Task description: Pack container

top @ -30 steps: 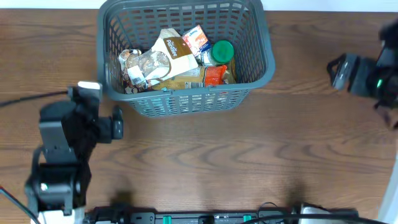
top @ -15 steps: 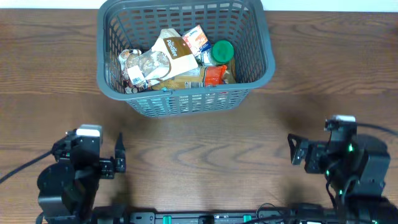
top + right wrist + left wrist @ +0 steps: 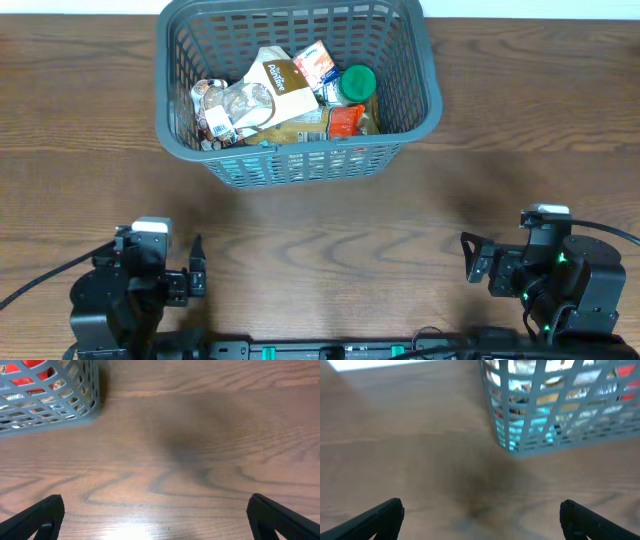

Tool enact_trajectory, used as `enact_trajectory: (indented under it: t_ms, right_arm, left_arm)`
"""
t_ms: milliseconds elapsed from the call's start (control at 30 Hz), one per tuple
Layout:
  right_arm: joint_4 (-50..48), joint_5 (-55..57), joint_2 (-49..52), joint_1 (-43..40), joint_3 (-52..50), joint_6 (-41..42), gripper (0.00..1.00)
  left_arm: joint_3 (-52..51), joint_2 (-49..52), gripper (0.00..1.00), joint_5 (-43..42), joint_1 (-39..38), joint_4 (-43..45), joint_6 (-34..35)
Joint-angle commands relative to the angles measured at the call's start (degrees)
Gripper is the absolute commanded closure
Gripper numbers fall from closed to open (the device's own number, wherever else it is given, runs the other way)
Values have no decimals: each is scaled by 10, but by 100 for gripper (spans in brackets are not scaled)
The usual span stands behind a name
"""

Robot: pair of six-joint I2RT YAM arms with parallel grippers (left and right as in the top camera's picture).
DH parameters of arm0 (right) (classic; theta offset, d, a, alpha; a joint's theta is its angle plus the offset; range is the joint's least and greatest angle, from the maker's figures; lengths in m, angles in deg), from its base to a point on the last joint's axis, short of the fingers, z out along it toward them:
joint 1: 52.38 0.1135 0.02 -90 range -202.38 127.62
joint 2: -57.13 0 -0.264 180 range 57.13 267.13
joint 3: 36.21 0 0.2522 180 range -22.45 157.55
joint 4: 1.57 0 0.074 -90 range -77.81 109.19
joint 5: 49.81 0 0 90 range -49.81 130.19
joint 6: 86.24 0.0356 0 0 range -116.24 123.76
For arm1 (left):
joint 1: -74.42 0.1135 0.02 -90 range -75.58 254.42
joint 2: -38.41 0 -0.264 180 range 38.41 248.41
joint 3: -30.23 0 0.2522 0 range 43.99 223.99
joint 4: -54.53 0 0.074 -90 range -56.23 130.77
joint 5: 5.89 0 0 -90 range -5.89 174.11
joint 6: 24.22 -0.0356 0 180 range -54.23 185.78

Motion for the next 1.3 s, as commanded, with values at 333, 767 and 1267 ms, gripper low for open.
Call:
enact_trajectory:
  t_ms: [333,767,1267]
  right_arm:
    - [1,3,-1,6,-4,3,1]
    - [-25,-7,-153,27,-25,-21,1]
    - [-668,-20,-299,68,-431,-113,1]
  left_arm:
    - [-3,-4,2,-6,-2,-21,3]
    - [-3,-4,1,-6,-2,-21,3]
    - [-3,-4,2,-6,-2,-21,3]
